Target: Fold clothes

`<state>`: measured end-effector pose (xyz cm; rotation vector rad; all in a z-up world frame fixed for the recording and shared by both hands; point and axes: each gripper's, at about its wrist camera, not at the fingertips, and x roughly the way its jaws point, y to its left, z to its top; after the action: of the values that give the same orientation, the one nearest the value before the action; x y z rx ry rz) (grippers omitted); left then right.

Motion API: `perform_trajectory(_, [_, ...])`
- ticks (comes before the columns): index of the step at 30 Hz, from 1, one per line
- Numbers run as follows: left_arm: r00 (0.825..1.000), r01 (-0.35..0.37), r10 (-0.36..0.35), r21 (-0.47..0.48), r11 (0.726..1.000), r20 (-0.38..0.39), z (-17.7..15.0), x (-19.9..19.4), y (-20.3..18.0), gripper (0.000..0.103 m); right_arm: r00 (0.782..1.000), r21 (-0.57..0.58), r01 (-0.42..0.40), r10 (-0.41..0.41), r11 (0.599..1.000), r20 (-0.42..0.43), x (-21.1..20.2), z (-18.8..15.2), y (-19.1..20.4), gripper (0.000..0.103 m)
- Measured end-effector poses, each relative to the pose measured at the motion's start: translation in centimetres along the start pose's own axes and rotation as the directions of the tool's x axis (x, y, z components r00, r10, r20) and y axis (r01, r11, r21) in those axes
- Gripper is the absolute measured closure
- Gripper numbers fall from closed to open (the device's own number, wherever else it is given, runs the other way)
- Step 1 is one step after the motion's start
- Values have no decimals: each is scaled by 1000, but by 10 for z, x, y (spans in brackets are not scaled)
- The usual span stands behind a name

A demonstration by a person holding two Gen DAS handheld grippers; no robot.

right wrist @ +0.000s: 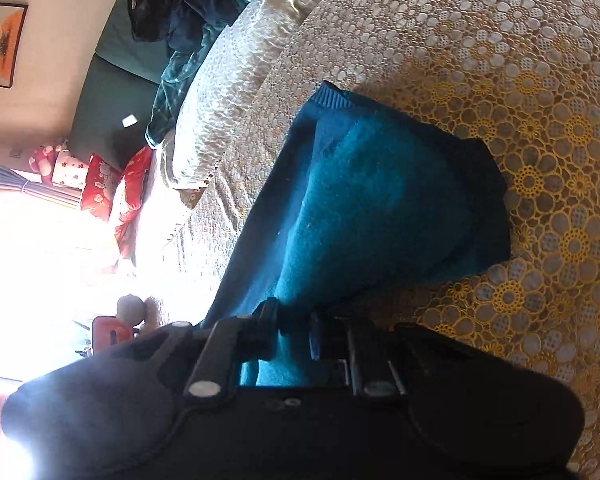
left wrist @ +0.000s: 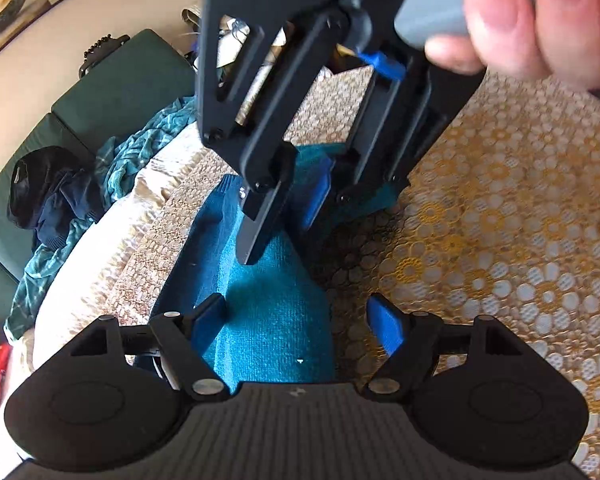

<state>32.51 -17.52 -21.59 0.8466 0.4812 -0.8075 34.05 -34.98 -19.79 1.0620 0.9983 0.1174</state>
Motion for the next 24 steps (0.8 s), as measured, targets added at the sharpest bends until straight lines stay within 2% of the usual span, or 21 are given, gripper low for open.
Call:
perform_trajectory(2, [1000, 12, -12, -24, 1000, -7, 1, 3, 4, 28, 1000, -2, 4, -4, 1000, -2, 0, 1, -1, 0])
perform_trajectory(4, [1000, 20, -21, -59, 998, -6, 2, 4, 10, 48, 1000, 2, 6, -6, 1000, -4, 2, 2, -3, 0])
perform_trajectory(5, [1000, 20, -21, -77, 997, -14, 2, 5, 13, 54, 1000, 3, 7, -7, 1000, -5, 1, 2, -5, 0])
perform_trajectory(7, [999, 28, -30, -97, 995, -22, 2, 6, 16, 64, 1000, 7, 6, -6, 1000, -7, 1, 2, -8, 0])
perform_trajectory(10, [999, 30, -33, -121, 992, -30, 1, 6, 18, 74, 1000, 6, 5, -4, 1000, -5, 1, 0, -9, 0])
perform_trajectory(13, [999, 36, -41, -176, 984, -28, -1, 6, 23, 80, 1000, -7, 10, -10, 1000, -5, 1, -1, -9, 0])
perform_trajectory(16, [998, 53, -61, -241, 969, -24, -2, 4, 32, 81, 1000, 20, 17, -17, 1000, -1, -4, -2, -13, 0])
perform_trajectory(21, [997, 62, -72, -291, 955, -22, -2, 2, 37, 81, 996, 165, 15, -29, 986, 80, -22, -11, -36, 0])
perform_trajectory(24, [997, 69, -78, -328, 942, -16, -3, 0, 41, 81, 985, 252, -18, -26, 968, 169, -23, -21, -50, 0])
